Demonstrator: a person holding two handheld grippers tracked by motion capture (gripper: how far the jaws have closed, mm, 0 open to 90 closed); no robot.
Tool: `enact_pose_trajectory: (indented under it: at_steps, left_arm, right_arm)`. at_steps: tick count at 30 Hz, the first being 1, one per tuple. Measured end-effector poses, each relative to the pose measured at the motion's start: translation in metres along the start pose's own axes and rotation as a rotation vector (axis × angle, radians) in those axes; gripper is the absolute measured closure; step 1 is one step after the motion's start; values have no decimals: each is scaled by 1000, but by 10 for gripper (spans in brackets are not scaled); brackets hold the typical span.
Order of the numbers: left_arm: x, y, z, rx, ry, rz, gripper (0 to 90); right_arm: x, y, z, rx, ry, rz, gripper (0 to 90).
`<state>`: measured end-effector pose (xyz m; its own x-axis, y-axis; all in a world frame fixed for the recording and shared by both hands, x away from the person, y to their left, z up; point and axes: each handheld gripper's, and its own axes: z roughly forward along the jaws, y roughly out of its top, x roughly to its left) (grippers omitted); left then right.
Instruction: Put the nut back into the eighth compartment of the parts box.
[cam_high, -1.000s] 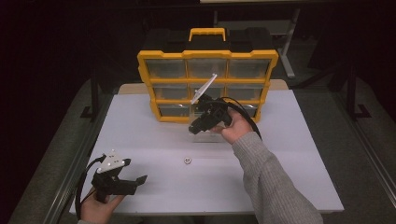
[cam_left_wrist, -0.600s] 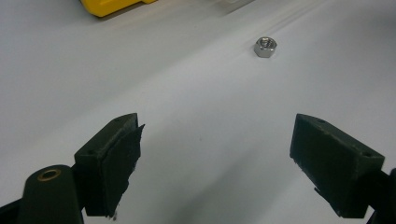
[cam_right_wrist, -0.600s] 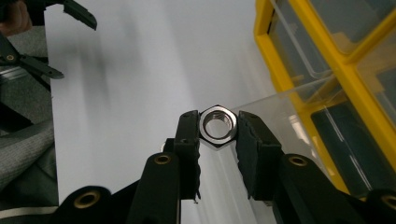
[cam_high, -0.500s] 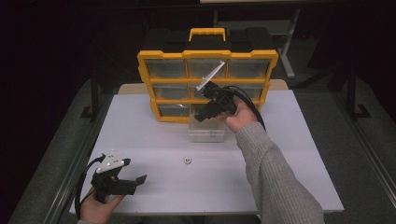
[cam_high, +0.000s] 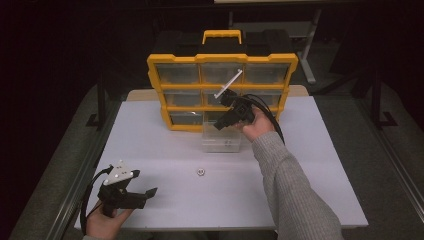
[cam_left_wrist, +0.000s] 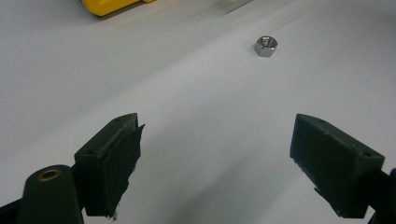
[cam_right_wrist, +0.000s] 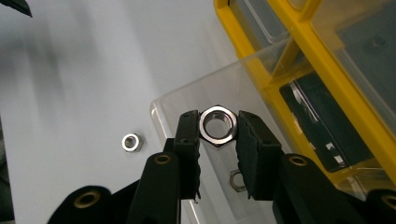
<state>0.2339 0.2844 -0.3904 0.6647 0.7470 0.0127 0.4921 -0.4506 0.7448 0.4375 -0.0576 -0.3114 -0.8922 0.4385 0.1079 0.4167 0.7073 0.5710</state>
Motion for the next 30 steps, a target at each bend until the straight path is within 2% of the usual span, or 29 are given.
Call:
enact_pose_trajectory:
  at_steps: [3,4,5,15,19,23,30]
  left_arm:
    - [0,0,0,-3,-1,-4,158]
    - [0,0,1,0,-1,-4,159]
    - [0,0,1,1,0,-3,158]
    - [0,0,1,0,-1,-4,159]
    - [0,-1,1,-3,-5,-6,158]
    - [0,-1,1,0,-5,-6,158]
    - [1,-1,1,-1,-4,-5,156]
  right_arm:
    - [-2,-3,3,-1,3,6,692]
    - [-4,-6,6,12,2,34,692]
    - [-5,-7,8,3,5,19,692]
    - [-13,-16,21,29,0,41,691]
    - [-14,-18,25,20,8,48,683]
    - [-14,-19,26,15,3,69,632]
    - [-11,-20,20,16,6,55,628]
